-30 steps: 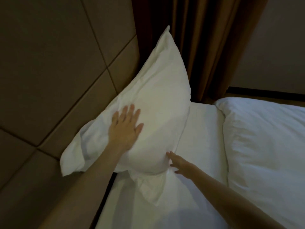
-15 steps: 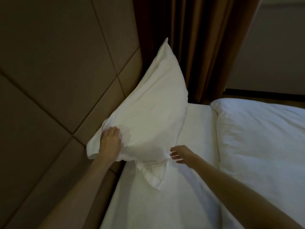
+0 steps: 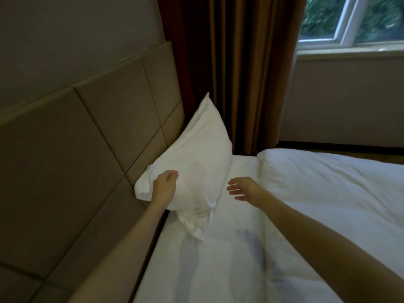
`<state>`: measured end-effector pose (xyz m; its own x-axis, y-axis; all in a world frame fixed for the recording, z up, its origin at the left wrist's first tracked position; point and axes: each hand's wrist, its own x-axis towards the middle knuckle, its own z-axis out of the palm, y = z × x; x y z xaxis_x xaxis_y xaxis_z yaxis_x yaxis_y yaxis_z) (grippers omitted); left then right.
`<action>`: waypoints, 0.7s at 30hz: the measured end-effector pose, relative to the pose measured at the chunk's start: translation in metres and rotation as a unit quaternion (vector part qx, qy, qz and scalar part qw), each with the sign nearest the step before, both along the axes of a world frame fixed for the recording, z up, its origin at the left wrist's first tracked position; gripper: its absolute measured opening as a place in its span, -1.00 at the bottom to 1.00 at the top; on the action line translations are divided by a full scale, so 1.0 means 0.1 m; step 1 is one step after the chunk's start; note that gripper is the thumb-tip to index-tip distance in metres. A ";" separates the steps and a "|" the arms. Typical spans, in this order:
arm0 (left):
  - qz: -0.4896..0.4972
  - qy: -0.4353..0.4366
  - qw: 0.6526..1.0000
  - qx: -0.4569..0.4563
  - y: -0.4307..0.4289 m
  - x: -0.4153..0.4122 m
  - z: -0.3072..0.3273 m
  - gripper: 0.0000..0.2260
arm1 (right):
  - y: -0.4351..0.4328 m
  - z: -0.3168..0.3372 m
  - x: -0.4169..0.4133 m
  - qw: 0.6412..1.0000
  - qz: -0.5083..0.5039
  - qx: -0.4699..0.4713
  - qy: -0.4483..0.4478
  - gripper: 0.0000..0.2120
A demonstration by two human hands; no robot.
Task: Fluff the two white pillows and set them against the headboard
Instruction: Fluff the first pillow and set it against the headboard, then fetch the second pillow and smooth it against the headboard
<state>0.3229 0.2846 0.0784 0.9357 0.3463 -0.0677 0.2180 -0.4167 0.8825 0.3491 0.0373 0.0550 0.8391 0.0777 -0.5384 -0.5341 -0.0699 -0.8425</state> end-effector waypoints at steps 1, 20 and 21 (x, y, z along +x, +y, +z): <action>-0.007 -0.006 1.000 -0.018 -0.08 -0.11 0.09 -0.72 | -0.07 0.11 -0.13 1.000 -0.003 -0.001 -0.007 -0.87; -0.027 0.001 0.970 -0.241 -1.28 -1.73 0.79 -0.85 | -1.31 0.99 -1.98 0.992 -0.024 0.068 -0.100 -0.66; -0.032 0.003 0.969 -0.246 -1.33 -1.83 0.79 -0.83 | -1.36 1.00 -2.07 0.992 -0.025 0.074 -0.102 -0.67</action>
<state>0.1396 0.1513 0.1574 0.9530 0.2127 -0.2157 0.2117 0.0417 0.9764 0.1417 -0.0985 0.1547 0.9343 0.0992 -0.3425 -0.3509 0.0854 -0.9325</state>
